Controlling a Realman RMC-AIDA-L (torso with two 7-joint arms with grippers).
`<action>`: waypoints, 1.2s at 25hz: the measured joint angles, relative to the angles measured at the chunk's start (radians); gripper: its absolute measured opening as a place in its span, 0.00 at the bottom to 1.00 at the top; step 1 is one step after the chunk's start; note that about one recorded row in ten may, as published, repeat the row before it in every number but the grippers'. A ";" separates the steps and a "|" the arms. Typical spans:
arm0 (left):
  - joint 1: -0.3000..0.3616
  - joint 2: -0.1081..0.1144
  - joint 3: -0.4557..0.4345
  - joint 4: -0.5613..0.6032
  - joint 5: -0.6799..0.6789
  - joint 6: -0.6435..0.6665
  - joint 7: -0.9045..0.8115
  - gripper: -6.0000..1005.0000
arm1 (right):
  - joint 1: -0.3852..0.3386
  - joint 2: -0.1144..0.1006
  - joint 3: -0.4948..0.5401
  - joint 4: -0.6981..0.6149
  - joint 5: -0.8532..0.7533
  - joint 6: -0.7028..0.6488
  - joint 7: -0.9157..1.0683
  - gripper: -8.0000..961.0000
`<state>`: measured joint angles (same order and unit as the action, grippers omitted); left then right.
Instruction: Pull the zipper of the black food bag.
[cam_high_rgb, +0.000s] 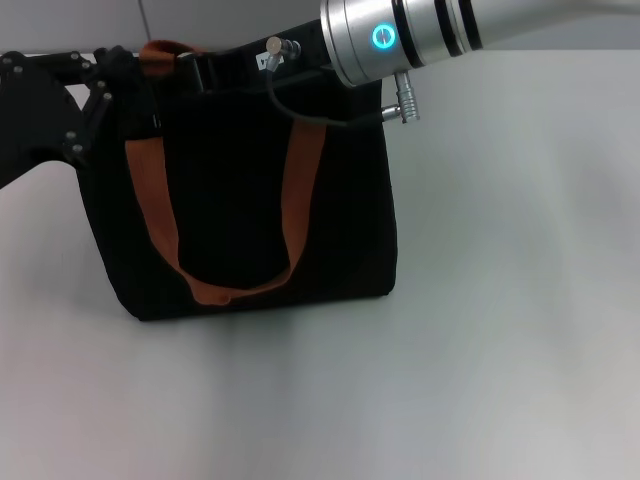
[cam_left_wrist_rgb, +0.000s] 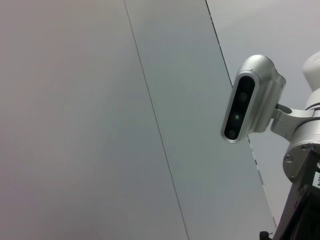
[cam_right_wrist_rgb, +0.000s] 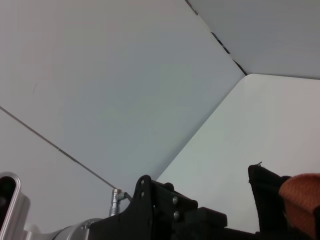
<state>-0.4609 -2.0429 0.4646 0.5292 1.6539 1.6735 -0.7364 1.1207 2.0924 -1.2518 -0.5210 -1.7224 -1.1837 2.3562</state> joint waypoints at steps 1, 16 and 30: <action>0.001 0.001 -0.001 0.000 0.000 0.000 0.000 0.04 | 0.000 0.000 0.000 -0.001 0.000 0.001 0.000 0.32; -0.007 -0.003 0.006 0.000 -0.001 0.000 0.000 0.04 | -0.005 0.000 -0.006 0.002 0.000 0.016 -0.001 0.23; -0.012 -0.005 0.005 -0.005 0.000 0.003 0.000 0.04 | -0.011 0.000 -0.006 0.002 0.000 0.024 -0.011 0.22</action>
<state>-0.4726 -2.0477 0.4698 0.5246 1.6538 1.6769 -0.7362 1.1100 2.0924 -1.2581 -0.5188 -1.7228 -1.1598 2.3456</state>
